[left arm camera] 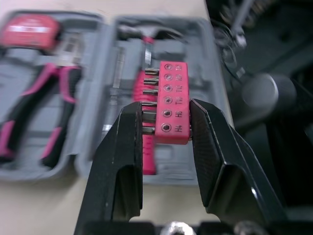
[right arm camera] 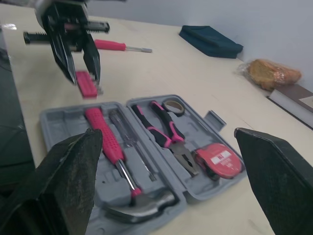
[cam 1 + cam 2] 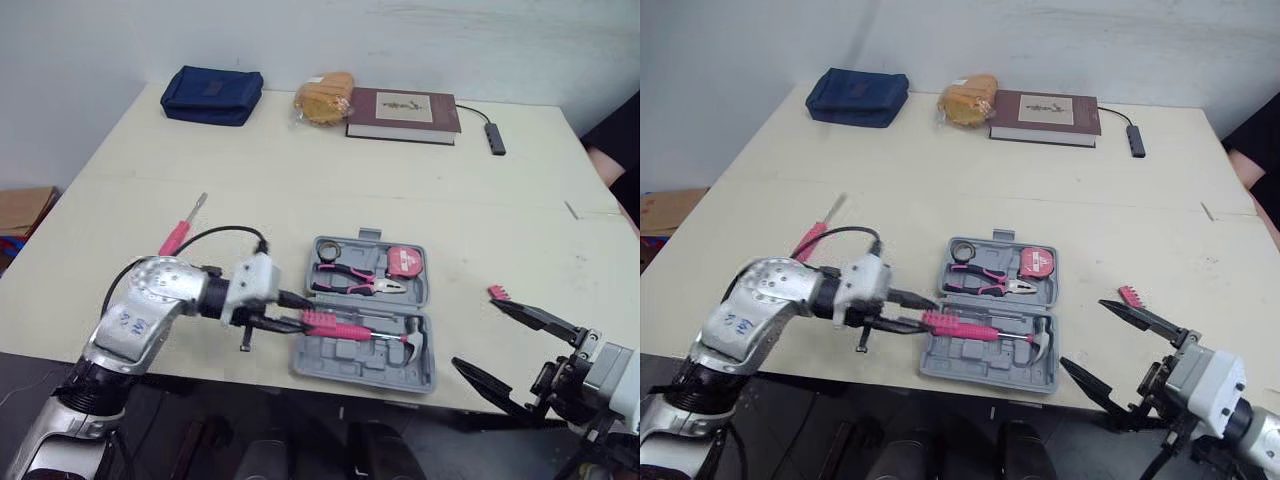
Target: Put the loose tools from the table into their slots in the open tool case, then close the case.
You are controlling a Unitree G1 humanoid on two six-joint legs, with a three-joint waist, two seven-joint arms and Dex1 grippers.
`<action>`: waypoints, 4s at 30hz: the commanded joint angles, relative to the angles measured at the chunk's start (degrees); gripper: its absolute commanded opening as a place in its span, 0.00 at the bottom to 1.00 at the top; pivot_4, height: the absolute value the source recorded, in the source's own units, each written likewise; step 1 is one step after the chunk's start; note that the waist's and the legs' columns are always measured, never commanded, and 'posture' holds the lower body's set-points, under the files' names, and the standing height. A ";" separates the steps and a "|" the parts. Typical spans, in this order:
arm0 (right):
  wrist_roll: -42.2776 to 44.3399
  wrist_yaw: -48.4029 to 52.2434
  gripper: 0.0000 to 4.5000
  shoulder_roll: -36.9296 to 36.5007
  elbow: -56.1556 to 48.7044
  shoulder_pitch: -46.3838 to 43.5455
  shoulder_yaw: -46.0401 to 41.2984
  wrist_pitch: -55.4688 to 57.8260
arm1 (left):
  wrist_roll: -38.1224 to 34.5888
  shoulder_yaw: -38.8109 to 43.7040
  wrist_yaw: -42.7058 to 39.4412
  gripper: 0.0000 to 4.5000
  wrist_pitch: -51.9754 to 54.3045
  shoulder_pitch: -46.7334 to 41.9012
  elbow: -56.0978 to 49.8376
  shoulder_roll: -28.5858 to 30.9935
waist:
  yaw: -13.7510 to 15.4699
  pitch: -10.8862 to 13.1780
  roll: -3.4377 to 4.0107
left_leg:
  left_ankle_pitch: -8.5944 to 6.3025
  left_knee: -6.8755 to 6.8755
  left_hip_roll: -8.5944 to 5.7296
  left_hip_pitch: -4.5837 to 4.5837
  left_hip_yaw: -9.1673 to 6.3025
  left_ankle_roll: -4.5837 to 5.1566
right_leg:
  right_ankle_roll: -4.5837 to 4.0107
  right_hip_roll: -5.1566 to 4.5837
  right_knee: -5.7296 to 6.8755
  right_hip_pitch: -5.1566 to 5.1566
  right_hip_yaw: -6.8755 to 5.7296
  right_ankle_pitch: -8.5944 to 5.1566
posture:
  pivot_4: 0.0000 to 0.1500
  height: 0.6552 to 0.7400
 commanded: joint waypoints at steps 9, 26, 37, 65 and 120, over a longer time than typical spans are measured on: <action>-0.24 -2.03 1.00 0.82 -3.42 0.41 0.51 0.32 | 9.02 -6.34 3.96 0.15 5.58 -2.35 -4.18 0.48 | -0.02 0.01 -0.01 | 0.00 0.02 0.00 -0.04 0.00 0.04 | 0.01 0.00 0.00 -0.01 0.00 0.00 | 1.00 1.00; -3.87 1.90 1.00 5.07 2.87 2.10 2.74 -6.97 | 14.69 -11.29 6.78 0.15 10.91 -4.47 -3.82 -3.20 | 0.70 0.00 -0.01 | 0.00 0.10 -0.01 -0.03 0.00 0.06 | 0.02 0.00 0.04 0.01 0.00 0.00 | 1.00 1.00; -4.82 3.41 1.00 6.45 5.86 3.90 3.46 -11.65 | 12.81 -8.59 6.44 0.49 8.27 -4.87 -3.81 -4.21 | 1.20 0.00 0.00 | -0.01 0.12 -0.01 -0.03 0.00 0.07 | 0.02 0.00 0.04 0.01 0.00 0.00 | 1.00 1.00; -6.43 1.77 1.00 6.01 10.85 1.78 5.06 -13.80 | 11.45 -5.73 -7.21 0.02 -18.12 -5.28 17.14 -5.76 | 1.04 0.00 0.01 | -0.01 0.18 -0.03 -0.03 0.04 0.07 | 0.04 0.06 0.10 0.00 0.00 0.01 | 1.00 1.00; -7.11 -5.15 1.00 4.03 4.30 0.93 5.05 -9.54 | -1.16 2.29 -3.02 0.02 -9.74 3.95 19.55 -14.36 | 0.91 -1.21 0.70 | -0.21 -1.10 0.05 1.62 0.10 0.10 | -0.80 -0.31 -0.57 1.82 0.00 -1.41 | 1.00 1.00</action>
